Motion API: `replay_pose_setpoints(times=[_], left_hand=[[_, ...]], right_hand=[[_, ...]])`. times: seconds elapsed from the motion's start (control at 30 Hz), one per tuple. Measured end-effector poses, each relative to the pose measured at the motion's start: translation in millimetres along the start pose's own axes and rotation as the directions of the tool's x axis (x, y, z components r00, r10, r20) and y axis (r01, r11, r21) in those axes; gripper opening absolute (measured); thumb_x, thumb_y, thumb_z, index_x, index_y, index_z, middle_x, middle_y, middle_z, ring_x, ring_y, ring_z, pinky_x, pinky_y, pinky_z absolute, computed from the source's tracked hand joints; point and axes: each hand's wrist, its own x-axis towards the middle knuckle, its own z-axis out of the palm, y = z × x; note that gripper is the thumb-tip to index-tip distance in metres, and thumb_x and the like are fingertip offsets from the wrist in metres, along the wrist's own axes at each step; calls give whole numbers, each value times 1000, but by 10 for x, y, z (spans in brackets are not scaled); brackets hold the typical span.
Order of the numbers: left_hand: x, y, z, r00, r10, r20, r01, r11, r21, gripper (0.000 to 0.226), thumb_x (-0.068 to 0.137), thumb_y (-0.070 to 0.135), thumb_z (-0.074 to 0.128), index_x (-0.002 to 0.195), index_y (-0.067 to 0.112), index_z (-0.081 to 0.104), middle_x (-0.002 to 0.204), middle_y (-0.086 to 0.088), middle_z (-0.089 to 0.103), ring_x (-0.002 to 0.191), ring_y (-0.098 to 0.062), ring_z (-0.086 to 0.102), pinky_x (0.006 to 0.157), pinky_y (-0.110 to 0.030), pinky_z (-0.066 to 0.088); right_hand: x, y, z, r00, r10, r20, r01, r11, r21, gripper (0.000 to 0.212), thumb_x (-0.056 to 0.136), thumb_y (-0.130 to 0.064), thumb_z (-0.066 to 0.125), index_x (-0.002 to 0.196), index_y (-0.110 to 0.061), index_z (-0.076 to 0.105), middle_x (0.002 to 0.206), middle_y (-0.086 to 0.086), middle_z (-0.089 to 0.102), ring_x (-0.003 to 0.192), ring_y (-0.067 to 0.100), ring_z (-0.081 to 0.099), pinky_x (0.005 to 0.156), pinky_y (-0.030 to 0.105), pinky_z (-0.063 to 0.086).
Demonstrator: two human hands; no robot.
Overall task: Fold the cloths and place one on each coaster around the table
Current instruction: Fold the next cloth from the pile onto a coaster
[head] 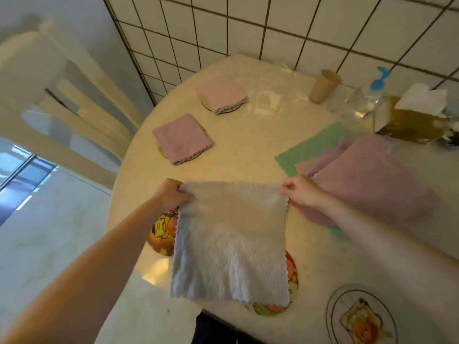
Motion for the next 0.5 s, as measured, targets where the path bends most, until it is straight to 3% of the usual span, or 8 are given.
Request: replay_pose_setpoints(times=[0.13, 0.2, 0.3, 0.33, 0.4, 0.5], left_hand=[[149, -16, 92, 993, -14, -120, 12, 1000, -17, 15, 81, 19, 72, 75, 7, 65, 63, -5, 57, 64, -25, 52, 57, -31, 40], [211, 0, 92, 986, 4, -166, -6, 1000, -12, 20, 81, 19, 72, 68, 9, 61, 60, -5, 54, 61, -24, 50, 50, -30, 35], [276, 2, 96, 965, 58, -255, -45, 998, 54, 31, 80, 18, 71, 58, 11, 51, 57, -5, 49, 63, -24, 46, 48, -30, 28], [303, -9, 110, 956, 78, -283, -59, 995, 76, 25, 81, 17, 69, 62, 9, 55, 60, -5, 52, 66, -24, 47, 49, -31, 29], [309, -56, 163, 934, 121, -337, -95, 991, 93, 9, 83, 13, 65, 90, 7, 66, 82, -9, 63, 81, -27, 53, 60, -31, 38], [231, -203, 257, 855, 346, -387, -236, 923, 305, 36, 82, 3, 63, 118, 7, 61, 115, -14, 62, 108, -35, 49, 88, -43, 45]], right_hand=[[222, 54, 63, 994, 46, -104, -41, 998, 54, 20, 91, -19, 60, 101, -3, 69, 102, 14, 70, 80, 22, 62, 72, 33, 50], [313, 47, 58, 984, 73, -162, -62, 995, 75, 21, 92, -19, 59, 104, -3, 68, 106, 15, 69, 82, 23, 61, 76, 39, 54], [371, 9, 56, 977, 62, -202, -68, 997, -22, 20, 91, -20, 60, 101, -4, 69, 102, 13, 70, 88, 27, 65, 81, 41, 53], [372, -9, 63, 974, 37, -225, -60, 994, -95, 18, 91, -19, 60, 98, -5, 69, 99, 13, 71, 89, 28, 65, 79, 36, 52], [362, -20, 112, 957, -10, -290, -53, 976, -209, 14, 90, -12, 58, 99, -4, 67, 99, 15, 69, 91, 31, 63, 78, 34, 47], [279, 1, 214, 920, -145, -363, 35, 955, -293, 24, 87, 5, 53, 110, -1, 59, 111, 18, 58, 101, 34, 56, 85, 37, 43]])
